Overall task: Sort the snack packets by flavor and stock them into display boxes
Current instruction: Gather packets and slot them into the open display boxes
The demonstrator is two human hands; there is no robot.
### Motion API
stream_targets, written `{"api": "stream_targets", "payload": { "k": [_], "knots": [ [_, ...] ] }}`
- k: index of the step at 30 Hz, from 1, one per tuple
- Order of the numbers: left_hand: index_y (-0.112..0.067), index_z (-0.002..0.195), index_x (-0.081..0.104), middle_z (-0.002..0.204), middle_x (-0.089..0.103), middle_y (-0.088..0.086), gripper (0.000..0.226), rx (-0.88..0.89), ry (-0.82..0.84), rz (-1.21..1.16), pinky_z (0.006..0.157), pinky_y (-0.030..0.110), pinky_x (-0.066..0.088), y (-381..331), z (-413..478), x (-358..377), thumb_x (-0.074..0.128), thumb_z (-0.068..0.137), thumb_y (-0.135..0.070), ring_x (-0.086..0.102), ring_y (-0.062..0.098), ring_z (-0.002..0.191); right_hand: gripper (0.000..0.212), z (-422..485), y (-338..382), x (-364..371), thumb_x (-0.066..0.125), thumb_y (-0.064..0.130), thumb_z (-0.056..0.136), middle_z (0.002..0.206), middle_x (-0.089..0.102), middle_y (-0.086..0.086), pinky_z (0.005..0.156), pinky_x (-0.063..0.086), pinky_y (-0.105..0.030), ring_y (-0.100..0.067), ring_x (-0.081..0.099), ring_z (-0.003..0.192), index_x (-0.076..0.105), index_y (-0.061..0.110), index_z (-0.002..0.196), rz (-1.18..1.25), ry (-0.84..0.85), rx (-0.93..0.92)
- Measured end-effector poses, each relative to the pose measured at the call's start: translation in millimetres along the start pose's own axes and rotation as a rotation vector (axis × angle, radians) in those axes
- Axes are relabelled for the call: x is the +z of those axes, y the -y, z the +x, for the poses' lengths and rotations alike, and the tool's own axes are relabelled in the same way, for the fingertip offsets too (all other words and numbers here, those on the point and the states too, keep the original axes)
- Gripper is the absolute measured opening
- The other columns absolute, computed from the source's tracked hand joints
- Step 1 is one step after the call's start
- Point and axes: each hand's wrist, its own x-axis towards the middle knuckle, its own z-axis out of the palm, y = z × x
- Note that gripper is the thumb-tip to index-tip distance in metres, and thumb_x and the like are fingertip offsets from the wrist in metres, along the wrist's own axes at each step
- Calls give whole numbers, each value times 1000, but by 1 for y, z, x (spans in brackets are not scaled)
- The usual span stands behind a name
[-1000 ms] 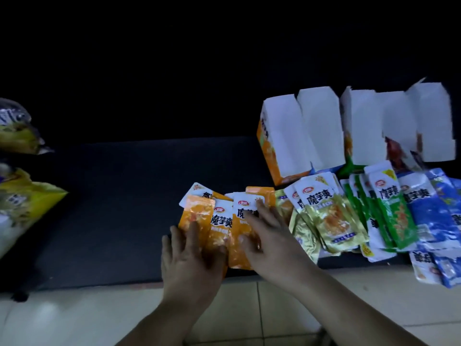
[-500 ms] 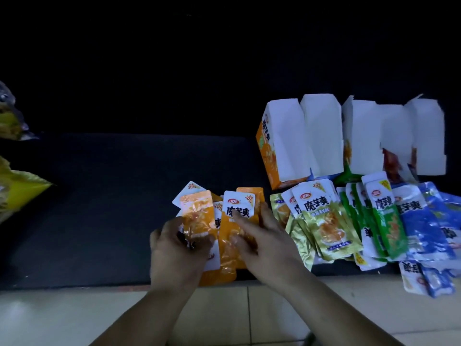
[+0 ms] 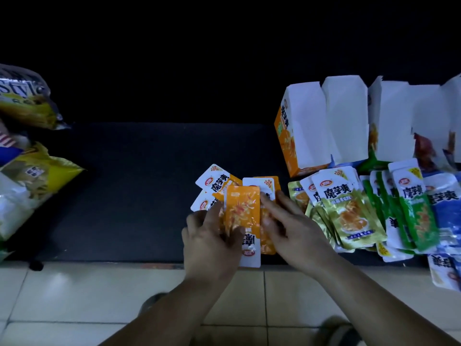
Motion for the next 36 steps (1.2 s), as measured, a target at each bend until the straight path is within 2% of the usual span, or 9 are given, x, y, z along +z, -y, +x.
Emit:
{"api": "stream_targets", "payload": {
  "k": [4,9,13,18,23,28,31,34,36],
  "knots": [
    [-36,150,46,124,39,-6,69,-60,29,-115,98,43,52,-7,-5,2,75,88,-45,54,24,119,63,-3,6,0,44,64,99,171,6,16,116,36,-32,-8,21,154,10,67,151,-43,6,24],
    [-43,125,61,106,71,-2,46,-205,40,-426,76,37,60,-17,3,17,72,82,-35,70,15,90,78,-1,8,5,52,55,100,171,13,7,106,44,-34,-15,25,154,-6,62,153,-106,-49,-6],
    [-44,114,63,84,72,-16,43,-247,69,-564,63,21,56,-16,1,16,71,91,-9,69,2,77,77,-1,7,5,49,52,103,171,13,7,110,42,-35,-14,20,156,-5,54,157,-105,-37,2],
    [-47,143,49,107,69,-24,57,-86,157,-552,70,9,51,-32,-3,16,62,100,-11,65,-12,92,75,4,8,4,44,44,106,172,14,3,114,35,-35,-15,14,157,-3,32,164,-78,7,54],
    [-48,149,41,104,72,-30,69,-17,212,-657,74,14,56,-49,-6,10,56,102,0,68,-11,93,65,-2,17,-3,51,33,106,137,61,18,102,51,-40,-5,59,125,17,46,160,335,-63,114],
    [-47,149,42,131,62,-27,68,65,175,-694,77,5,50,-70,-10,-19,59,101,-1,60,-18,107,67,-13,34,-22,61,21,102,113,67,27,78,54,-13,6,66,102,30,48,155,597,-252,123],
    [-58,143,38,114,66,-38,68,123,219,-658,64,1,47,-94,-10,-24,59,103,-8,61,-24,92,60,-18,39,-46,66,15,98,104,68,33,72,48,-4,13,65,94,43,46,145,709,-301,160],
    [-60,145,40,124,59,-29,68,176,266,-594,60,0,45,-130,7,-22,58,102,-10,57,-26,88,53,-7,30,-70,67,17,98,112,71,20,78,57,-16,3,70,95,53,50,138,780,-358,183],
    [-49,139,55,114,66,-16,62,229,284,-541,60,5,48,-151,24,-15,57,97,-3,67,-9,90,45,12,20,-82,68,23,98,115,73,16,85,61,-31,-4,72,97,59,43,138,780,-351,215]
  ]
}}
